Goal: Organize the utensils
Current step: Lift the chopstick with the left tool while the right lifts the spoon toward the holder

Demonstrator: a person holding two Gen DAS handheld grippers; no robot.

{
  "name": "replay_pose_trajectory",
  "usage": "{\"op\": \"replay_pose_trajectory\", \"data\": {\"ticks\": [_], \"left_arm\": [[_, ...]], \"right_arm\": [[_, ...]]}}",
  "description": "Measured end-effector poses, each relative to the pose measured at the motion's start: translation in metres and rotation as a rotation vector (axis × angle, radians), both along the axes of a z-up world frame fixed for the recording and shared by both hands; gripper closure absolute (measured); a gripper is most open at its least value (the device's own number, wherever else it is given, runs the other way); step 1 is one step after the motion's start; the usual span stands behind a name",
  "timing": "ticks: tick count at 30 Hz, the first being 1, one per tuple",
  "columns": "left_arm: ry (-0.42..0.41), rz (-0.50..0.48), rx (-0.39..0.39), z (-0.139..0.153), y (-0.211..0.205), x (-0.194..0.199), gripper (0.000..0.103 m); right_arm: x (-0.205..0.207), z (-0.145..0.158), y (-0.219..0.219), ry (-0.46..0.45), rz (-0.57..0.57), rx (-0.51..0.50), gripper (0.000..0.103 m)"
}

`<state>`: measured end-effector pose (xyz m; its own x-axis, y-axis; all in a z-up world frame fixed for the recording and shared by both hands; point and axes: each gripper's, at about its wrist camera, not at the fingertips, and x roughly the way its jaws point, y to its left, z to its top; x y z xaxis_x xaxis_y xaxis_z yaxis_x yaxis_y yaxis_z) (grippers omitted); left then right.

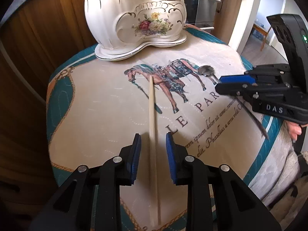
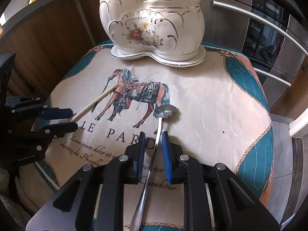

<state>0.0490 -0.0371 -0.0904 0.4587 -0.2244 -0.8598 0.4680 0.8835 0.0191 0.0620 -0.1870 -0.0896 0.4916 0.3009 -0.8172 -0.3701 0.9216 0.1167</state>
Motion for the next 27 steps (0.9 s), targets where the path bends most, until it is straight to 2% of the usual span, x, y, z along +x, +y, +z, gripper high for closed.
{"op": "replay_pose_trajectory", "data": {"ticks": [3,4,6,8,13,19,27], "left_arm": [[-0.007,0.011,0.000,0.000,-0.002,0.004,0.076],[-0.008,0.013,0.003,0.000,-0.002,0.005,0.079],[-0.014,0.013,0.016,0.000,-0.003,0.006,0.086],[-0.018,0.018,0.017,0.001,0.002,0.005,0.096],[-0.034,0.022,-0.004,0.004,0.008,0.003,0.096],[-0.139,0.028,-0.086,0.029,0.020,-0.007,0.096],[-0.353,0.066,-0.232,0.083,0.036,-0.012,0.096]], "right_arm": [[0.001,0.000,0.001,-0.007,0.000,-0.003,0.085],[0.002,0.000,0.002,-0.011,-0.001,-0.007,0.085],[0.002,-0.001,0.004,-0.028,0.000,-0.029,0.094],[0.003,-0.001,0.003,-0.029,-0.005,-0.008,0.098],[-0.003,0.007,-0.002,-0.081,-0.006,0.033,0.100],[-0.017,0.034,-0.003,-0.215,0.004,0.057,0.101],[-0.028,0.074,-0.003,-0.401,-0.005,0.085,0.101]]}}
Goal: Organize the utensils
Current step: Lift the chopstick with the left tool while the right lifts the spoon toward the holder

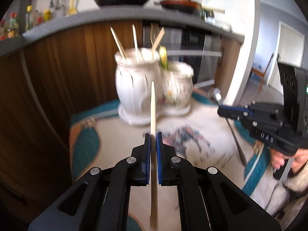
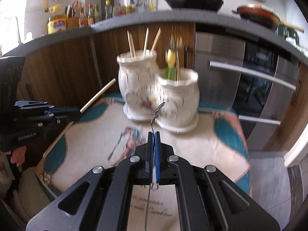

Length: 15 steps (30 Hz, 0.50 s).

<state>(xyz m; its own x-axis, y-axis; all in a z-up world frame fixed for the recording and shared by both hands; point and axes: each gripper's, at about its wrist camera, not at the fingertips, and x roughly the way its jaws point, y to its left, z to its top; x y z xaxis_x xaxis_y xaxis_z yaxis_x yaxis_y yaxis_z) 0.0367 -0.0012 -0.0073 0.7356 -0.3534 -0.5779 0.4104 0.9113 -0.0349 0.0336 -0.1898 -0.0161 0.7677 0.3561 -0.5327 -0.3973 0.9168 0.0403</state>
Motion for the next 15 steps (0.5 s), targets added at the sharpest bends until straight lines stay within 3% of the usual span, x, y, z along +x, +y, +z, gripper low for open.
{"op": "replay_pose_trajectory", "data": {"ticks": [6,15], "left_arm": [[-0.131,0.060,-0.114,0.033,0.018,0.012,0.096],[-0.289,0.092,-0.257,0.079,0.016,0.064,0.096]], "right_arm": [[0.008,0.040,0.000,-0.144,-0.023,0.049,0.101],[0.065,0.090,-0.012,-0.309,-0.101,0.173,0.101]]}}
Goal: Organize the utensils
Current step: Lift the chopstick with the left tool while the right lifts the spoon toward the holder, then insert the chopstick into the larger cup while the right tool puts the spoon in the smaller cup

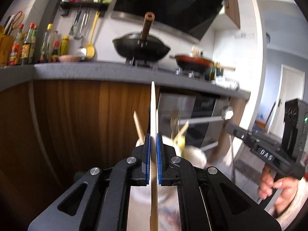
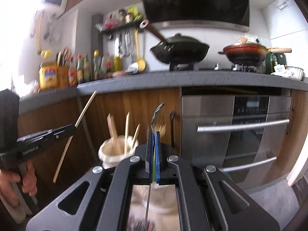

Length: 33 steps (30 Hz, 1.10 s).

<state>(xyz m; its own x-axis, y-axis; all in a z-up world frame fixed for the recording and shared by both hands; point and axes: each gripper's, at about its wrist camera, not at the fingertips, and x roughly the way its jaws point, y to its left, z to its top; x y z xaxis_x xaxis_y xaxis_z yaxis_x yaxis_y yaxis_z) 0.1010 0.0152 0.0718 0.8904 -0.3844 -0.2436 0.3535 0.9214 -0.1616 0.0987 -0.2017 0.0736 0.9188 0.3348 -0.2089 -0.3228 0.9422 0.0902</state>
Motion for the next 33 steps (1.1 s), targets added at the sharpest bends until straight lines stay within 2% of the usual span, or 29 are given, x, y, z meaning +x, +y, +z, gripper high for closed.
{"op": "replay_pose_trajectory", "data": {"ticks": [6,10,14,20,28,33], "left_arm": [[-0.071,0.003,-0.091,0.011,-0.011,0.042,0.096],[-0.127,0.034,-0.090,0.012,-0.023,0.061,0.096],[-0.130,0.047,-0.104,0.008,-0.029,0.078,0.096],[-0.118,0.054,-0.055,-0.009,-0.037,0.084,0.096],[-0.080,0.037,0.009,-0.029,-0.025,0.058,0.096],[-0.018,0.031,0.062,-0.044,-0.021,0.042,0.096]], "right_arm": [[0.046,0.010,-0.005,-0.075,-0.070,0.070,0.101],[0.069,0.006,-0.003,-0.071,-0.105,0.077,0.101],[0.084,-0.007,-0.003,-0.067,-0.141,0.077,0.101],[0.092,-0.023,-0.006,-0.033,-0.140,0.079,0.101],[0.070,-0.044,-0.009,0.008,-0.088,0.061,0.101],[0.055,-0.056,-0.009,0.037,-0.080,0.036,0.101]]}}
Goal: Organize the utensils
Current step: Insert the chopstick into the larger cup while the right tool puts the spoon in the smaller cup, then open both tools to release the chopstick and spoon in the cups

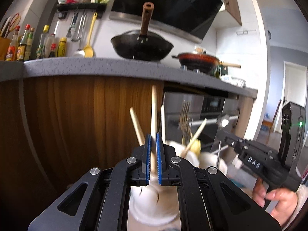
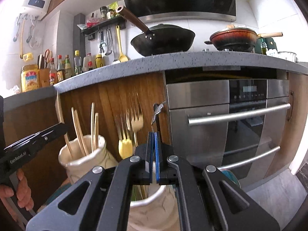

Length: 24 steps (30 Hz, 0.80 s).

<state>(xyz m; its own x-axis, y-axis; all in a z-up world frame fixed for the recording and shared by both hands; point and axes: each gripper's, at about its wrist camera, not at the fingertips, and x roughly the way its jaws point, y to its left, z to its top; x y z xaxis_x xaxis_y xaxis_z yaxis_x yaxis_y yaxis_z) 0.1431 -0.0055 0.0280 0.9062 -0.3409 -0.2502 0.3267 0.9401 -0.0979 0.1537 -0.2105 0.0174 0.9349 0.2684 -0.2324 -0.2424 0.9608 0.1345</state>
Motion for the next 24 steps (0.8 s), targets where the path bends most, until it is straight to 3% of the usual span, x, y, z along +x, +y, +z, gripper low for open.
{"op": "replay_pose_trajectory", "data": {"ticks": [9,12,15,16,17,19,23,24], "left_arm": [[0.036,0.019,0.065,-0.009,-0.003,-0.005,0.096],[0.045,0.021,0.061,-0.008,-0.002,-0.006,0.081],[0.060,0.026,0.055,-0.009,0.000,-0.006,0.078],[0.066,0.028,0.055,-0.009,0.000,-0.006,0.076],[0.073,0.031,0.054,-0.010,0.002,-0.006,0.074],[0.084,0.032,0.048,-0.010,0.004,-0.007,0.059],[0.106,0.043,0.053,-0.013,0.011,-0.019,0.030],[0.117,0.045,0.064,-0.016,0.012,-0.023,0.027]], "right_arm": [[0.003,-0.008,-0.007,0.072,-0.021,0.044,0.101],[0.005,-0.009,-0.010,0.096,-0.028,0.060,0.100],[0.004,-0.011,-0.011,0.117,-0.038,0.059,0.099],[0.003,-0.012,-0.012,0.124,-0.037,0.059,0.092],[0.002,-0.012,-0.012,0.131,-0.039,0.061,0.078],[-0.003,-0.013,-0.015,0.140,-0.038,0.076,0.055],[-0.017,-0.020,-0.018,0.179,-0.014,0.073,0.032],[-0.021,-0.023,-0.019,0.193,-0.007,0.065,0.030]]}}
